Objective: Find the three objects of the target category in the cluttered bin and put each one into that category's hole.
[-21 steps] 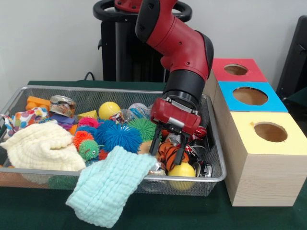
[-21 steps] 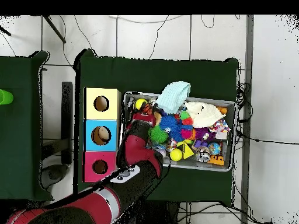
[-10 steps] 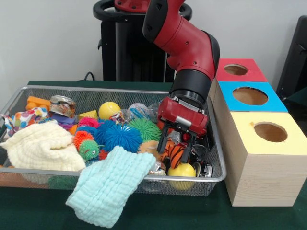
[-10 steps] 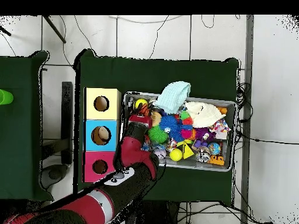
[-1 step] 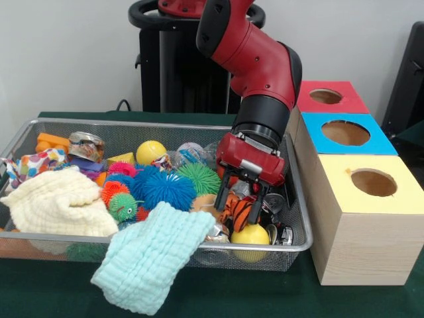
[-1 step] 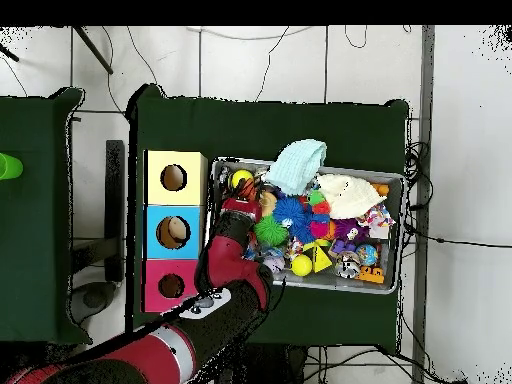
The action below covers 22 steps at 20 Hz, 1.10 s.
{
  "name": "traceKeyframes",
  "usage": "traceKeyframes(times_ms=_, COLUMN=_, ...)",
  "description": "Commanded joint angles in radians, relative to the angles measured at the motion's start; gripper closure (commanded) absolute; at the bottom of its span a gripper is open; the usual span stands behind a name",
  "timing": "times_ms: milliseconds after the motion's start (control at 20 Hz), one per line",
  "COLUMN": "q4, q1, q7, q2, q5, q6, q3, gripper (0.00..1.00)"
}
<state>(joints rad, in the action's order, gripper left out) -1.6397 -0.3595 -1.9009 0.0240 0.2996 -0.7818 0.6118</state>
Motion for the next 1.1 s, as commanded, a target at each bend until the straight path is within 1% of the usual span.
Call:
traceKeyframes(times_ms=50, q4=-0.019, q1=0.024, q7=-0.212, q2=-0.039, q5=0.0, q6=-0.073, q3=-0.141, gripper=0.0)
traceKeyframes(times_ms=100, q4=-0.02, q1=0.024, q7=-0.213, q2=-0.039, q5=-0.001, q6=-0.075, q3=-0.141, gripper=1.0)
traceKeyframes(times_ms=850, q4=-0.028, q1=0.023, q7=-0.221, q2=-0.033, q5=0.0, q6=-0.083, q3=-0.142, gripper=1.0)
traceKeyframes(times_ms=1000, q4=-0.041, q1=0.029, q7=-0.23, q2=-0.004, q5=-0.026, q6=-0.065, q3=-0.143, gripper=1.0)
traceKeyframes(times_ms=1100, q4=-0.062, q1=0.036, q7=-0.235, q2=0.055, q5=-0.068, q6=-0.018, q3=-0.141, gripper=1.0)
